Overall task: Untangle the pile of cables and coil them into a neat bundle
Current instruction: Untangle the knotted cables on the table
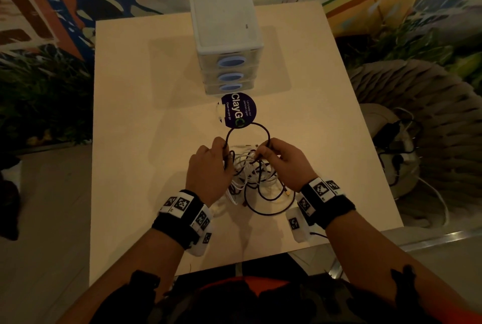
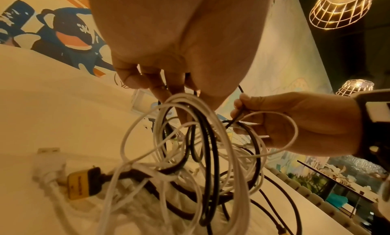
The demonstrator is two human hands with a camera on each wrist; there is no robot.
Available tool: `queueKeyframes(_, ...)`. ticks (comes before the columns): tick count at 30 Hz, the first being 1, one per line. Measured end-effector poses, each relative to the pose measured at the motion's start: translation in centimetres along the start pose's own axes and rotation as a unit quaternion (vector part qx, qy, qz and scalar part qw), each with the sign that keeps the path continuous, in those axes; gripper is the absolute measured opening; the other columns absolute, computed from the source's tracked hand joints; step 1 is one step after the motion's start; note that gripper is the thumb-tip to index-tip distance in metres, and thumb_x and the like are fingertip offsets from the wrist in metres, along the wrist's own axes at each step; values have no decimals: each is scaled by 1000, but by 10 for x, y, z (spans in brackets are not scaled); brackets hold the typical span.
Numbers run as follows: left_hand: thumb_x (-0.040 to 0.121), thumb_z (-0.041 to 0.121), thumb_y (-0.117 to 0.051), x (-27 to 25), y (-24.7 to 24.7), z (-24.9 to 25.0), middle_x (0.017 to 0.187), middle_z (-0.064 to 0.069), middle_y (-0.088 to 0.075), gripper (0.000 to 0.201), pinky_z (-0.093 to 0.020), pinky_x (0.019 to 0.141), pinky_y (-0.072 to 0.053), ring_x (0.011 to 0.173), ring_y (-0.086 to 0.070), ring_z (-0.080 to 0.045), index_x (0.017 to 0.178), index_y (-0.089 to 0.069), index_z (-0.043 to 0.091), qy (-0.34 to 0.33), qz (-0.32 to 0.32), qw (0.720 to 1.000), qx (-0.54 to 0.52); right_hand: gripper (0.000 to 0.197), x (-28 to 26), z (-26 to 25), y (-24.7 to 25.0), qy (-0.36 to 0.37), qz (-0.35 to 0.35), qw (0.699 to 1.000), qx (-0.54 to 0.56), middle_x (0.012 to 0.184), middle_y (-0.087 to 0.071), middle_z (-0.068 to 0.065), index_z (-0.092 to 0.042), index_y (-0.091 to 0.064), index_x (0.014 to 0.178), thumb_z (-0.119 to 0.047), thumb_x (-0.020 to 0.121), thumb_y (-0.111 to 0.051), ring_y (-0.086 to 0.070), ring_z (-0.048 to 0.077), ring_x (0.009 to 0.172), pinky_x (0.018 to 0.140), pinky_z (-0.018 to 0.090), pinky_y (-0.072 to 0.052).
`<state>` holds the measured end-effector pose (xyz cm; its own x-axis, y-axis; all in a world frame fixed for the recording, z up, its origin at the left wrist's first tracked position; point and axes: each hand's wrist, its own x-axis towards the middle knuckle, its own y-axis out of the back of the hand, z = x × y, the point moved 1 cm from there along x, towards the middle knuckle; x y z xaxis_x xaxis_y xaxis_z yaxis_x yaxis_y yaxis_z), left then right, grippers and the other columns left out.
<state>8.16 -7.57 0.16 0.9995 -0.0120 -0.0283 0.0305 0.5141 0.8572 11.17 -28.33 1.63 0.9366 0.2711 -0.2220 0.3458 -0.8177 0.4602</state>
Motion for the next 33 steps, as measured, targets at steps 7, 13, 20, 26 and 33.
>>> queueKeyframes(7, 74, 46, -74, 0, 5, 4, 80, 14, -52, 44, -37, 68, -39, 76, -48, -17, 95, -39, 29, -40, -68, 995, -53, 15, -4, 6, 3, 5, -35, 999, 2, 100, -76, -19, -33, -78, 101, -42, 95, -68, -69, 1, 99, 93, 41, -55)
queueKeyframes(13, 76, 49, -73, -5, 1, 9, 72, 15, -41, 42, -35, 68, -29, 71, -40, -16, 92, -41, 28, -68, -72, 994, -41, 24, -12, 4, -5, 17, -103, 994, 25, 116, -73, -19, -36, -76, 114, -29, 92, -70, -64, -1, 115, 103, 38, -51)
queueKeyframes(20, 84, 39, -76, -11, -2, 5, 74, 8, -61, 35, -39, 64, -48, 69, -60, -13, 89, -44, 28, 36, -57, 981, -180, 32, -14, 11, 2, -21, -79, 997, 2, 107, -74, -16, -35, -66, 123, -17, 99, -54, -67, 2, 102, 92, 31, -54)
queueKeyframes(26, 84, 25, -83, -14, -7, -10, 90, 1, -74, 39, -52, 89, -56, 99, -72, -9, 86, -43, 22, 132, -83, 921, -357, 21, 2, 8, -4, -19, -78, 979, -186, 90, -59, -7, -32, -68, 98, -52, 91, -66, -59, 12, 85, 76, 31, -49)
queueKeyframes(33, 87, 18, -80, -15, -2, -13, 84, -17, -61, 40, -51, 95, -55, 98, -72, -18, 84, -40, 19, 154, -54, 906, -391, 22, 12, 13, -9, -20, -72, 980, -187, 104, -64, 0, -29, -68, 115, -28, 100, -52, -60, 19, 94, 84, 34, -48)
